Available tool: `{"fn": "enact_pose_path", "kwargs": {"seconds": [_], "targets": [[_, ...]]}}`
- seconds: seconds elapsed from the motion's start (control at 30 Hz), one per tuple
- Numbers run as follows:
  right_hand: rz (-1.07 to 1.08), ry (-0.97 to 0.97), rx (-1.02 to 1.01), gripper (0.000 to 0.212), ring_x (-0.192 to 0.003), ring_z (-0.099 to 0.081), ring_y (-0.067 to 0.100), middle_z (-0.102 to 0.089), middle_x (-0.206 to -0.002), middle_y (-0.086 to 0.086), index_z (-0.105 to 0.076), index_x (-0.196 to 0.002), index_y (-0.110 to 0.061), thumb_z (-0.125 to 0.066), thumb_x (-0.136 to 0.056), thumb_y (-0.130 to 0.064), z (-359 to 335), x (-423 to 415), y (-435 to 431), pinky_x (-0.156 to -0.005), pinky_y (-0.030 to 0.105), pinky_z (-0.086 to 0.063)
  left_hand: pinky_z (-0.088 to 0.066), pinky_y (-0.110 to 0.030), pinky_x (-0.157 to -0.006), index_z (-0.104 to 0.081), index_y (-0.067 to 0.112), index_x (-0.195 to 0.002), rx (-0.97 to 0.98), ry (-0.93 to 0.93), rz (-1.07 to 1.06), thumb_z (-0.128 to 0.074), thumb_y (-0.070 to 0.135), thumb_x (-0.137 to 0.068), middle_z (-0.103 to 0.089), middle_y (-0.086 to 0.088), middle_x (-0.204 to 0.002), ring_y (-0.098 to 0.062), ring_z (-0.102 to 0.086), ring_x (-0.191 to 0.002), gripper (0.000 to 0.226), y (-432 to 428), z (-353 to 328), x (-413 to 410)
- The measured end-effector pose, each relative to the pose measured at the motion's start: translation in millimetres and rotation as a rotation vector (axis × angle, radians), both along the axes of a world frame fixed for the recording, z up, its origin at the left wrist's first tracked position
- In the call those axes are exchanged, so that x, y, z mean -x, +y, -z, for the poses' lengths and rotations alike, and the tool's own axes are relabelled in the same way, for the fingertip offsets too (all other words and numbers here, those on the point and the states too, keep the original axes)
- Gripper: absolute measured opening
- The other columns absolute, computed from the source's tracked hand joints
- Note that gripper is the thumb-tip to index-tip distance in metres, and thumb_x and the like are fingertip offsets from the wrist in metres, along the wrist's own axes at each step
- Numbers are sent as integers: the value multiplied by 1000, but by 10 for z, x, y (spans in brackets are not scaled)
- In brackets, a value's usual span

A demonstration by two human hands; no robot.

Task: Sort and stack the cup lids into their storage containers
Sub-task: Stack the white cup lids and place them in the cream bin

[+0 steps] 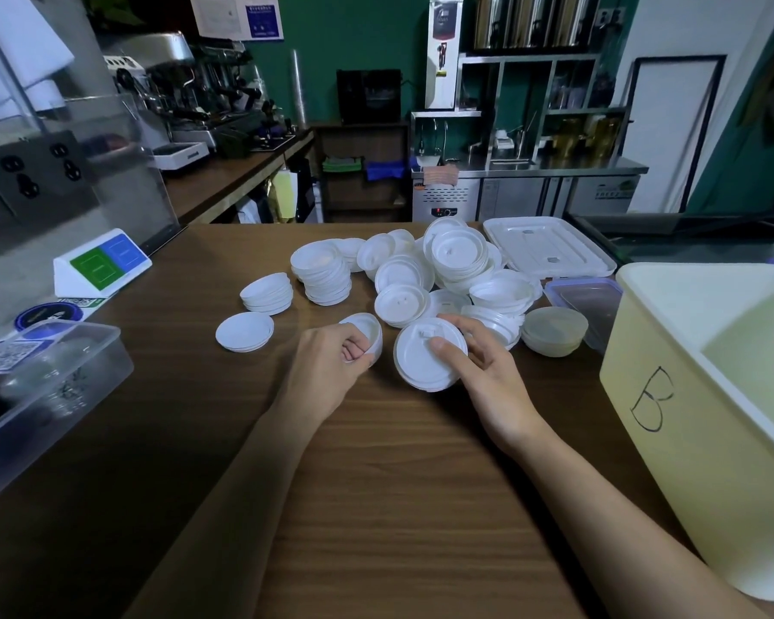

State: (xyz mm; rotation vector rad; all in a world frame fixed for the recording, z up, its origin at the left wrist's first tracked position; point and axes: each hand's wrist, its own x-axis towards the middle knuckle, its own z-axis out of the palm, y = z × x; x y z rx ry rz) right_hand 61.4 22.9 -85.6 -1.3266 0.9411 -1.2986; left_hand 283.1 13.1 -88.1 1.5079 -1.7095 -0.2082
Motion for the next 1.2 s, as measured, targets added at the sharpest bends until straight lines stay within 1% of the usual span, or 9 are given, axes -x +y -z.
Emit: {"fn": "enact_pose_path", "kwargs": {"seconds": [0.23, 0.4, 0.53, 0.63, 0.7, 0.8, 0.93, 1.07, 1.2], "targets": [[-3, 10, 2, 31, -114, -70, 9, -76, -121, -5, -71, -127, -24, -76, -96, -23, 13, 5, -14, -91, 14, -51, -45, -10, -62, -74, 12, -82, -3, 126, -15, -94, 11, -72, -66, 2, -72, -7, -55, -65, 22, 56, -81, 45], [1, 12, 8, 29, -114, -70, 9, -76, -120, -6, -71, -124, -26, -77, -96, -24, 28, 8, -15, -91, 15, -52, -46, -11, -67, -71, 19, -83, 77, 281, -10, -93, 21, -75, -67, 7, -75, -3, -59, -70, 23, 130, -162, 118], [23, 10, 36, 27, -111, -69, 7, -76, -119, -7, -71, -123, -25, -76, -96, -21, 30, 9, -16, -89, 13, -50, -58, -22, -76, -67, 26, -98, 52, 578, 29, -84, 19, -88, -72, 9, -91, -6, -72, -79, 20, 154, -240, 161], [30, 13, 48, 29, -115, -68, 6, -74, -123, -8, -70, -126, -28, -75, -97, -24, 35, 5, -22, -93, 15, -49, -65, -37, -79, -67, 19, -122, -1, 804, 126, -73, 8, -96, -72, -5, -112, -15, -75, -101, 29, 174, -275, 191], [35, 25, 54, 34, -121, -66, 4, -72, -130, -11, -68, -131, -32, -74, -98, -27, 38, 10, -26, -101, 18, -49, -65, -39, -80, -65, 16, -132, -36, 898, 175, -68, 3, -99, -70, -11, -120, -18, -73, -110, 36, 175, -291, 190], [32, 42, 73, 35, -124, -64, 0, -71, -131, -18, -68, -134, -33, -72, -99, -29, 25, 12, -17, -102, 17, -48, -65, -44, -78, -66, 18, -133, -124, 983, 258, -62, 0, -100, -71, -7, -124, -19, -72, -112, 38, 180, -302, 197], [46, 47, 93, 36, -128, -63, 4, -72, -132, -14, -68, -135, -28, -68, -100, -38, 22, 15, -10, -112, 29, -48, -65, -43, -72, -66, 14, -124, -211, 855, 301, -67, 4, -99, -70, -13, -114, -20, -74, -101, 27, 198, -234, 318], [15, 10, 37, 49, -136, -60, 14, -69, -139, -8, -68, -135, -34, -66, -95, -61, 31, 15, -18, -121, 50, -41, -58, -28, -68, -66, 15, -112, -150, 657, 225, -78, 16, -93, -74, -5, -90, -13, -71, -81, 22, 166, -145, 371], [-13, -13, 28, 53, -138, -59, 15, -69, -140, -6, -69, -134, -33, -64, -91, -63, 22, 11, -12, -123, 51, -38, -55, -28, -60, -64, 15, -98, -115, 594, 173, -85, 25, -87, -74, -3, -76, -19, -73, -65, 26, 168, -102, 386]]}}
